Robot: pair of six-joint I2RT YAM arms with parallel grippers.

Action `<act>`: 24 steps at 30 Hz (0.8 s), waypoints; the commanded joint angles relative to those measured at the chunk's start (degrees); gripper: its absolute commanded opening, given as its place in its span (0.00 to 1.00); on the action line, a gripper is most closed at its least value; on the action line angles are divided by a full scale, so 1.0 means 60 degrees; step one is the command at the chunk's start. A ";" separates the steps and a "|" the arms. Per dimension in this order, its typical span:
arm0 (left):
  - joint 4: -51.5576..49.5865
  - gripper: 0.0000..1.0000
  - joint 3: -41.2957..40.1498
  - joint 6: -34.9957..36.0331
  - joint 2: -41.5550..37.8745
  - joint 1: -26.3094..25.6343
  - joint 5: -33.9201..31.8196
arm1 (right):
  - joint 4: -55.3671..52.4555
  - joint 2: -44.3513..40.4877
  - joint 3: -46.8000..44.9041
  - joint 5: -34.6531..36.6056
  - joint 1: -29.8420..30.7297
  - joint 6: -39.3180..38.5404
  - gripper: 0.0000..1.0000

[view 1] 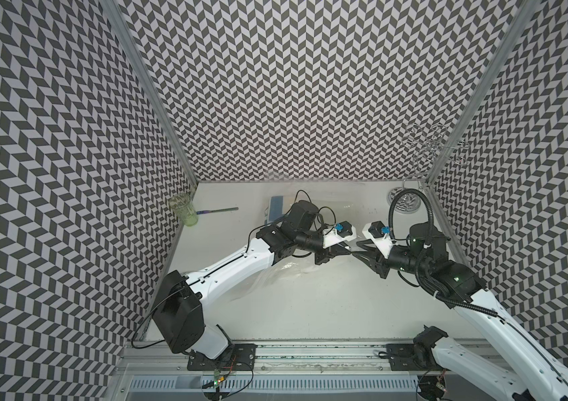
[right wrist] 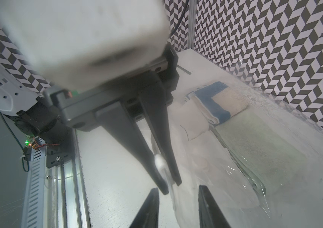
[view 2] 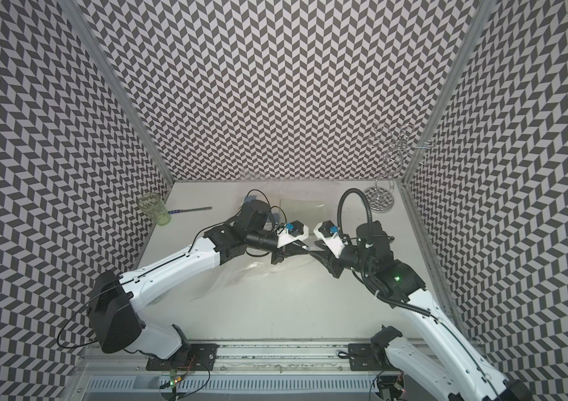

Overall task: Place the folded towel into the vacuum bag
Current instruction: Close the vacuum bag at the center of the board.

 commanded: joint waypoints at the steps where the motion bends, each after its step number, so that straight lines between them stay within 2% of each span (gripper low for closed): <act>1: -0.0223 0.00 0.0249 0.0144 -0.0222 0.0007 0.0156 | 0.0380 0.0181 0.0224 -0.0458 -0.0022 -0.0198 0.30; 4: -0.0267 0.00 0.0325 0.0175 -0.0239 0.0011 0.0092 | 0.0387 0.0236 0.0127 -0.0548 0.0002 -0.0213 0.24; 6: -0.0267 0.00 0.0368 0.0179 -0.0248 0.0008 0.0069 | 0.0430 0.0214 0.0065 -0.0521 0.0001 -0.0212 0.12; 7: -0.0291 0.00 0.0384 0.0174 -0.0251 0.0004 0.0055 | 0.0454 0.0212 0.0057 -0.0497 0.0001 -0.0200 0.02; 8: -0.0295 0.00 0.0386 0.0196 -0.0258 0.0004 0.0016 | 0.0461 0.0179 0.0089 -0.0429 0.0001 -0.0192 0.00; 13: -0.0427 0.00 0.0138 -0.0073 -0.0323 0.0086 -0.1096 | 0.0718 -0.0421 0.0332 0.0287 -0.0007 0.0171 0.00; 18: -0.0472 0.00 -0.0205 -0.0521 -0.0454 0.0291 -0.1165 | 0.0653 -0.0634 0.0243 0.0617 -0.0009 0.0152 0.00; 24: -0.0777 0.02 -0.0523 -0.0344 -0.0698 0.0415 -0.1196 | 0.0717 -0.0753 0.0195 0.0706 -0.0047 0.0160 0.00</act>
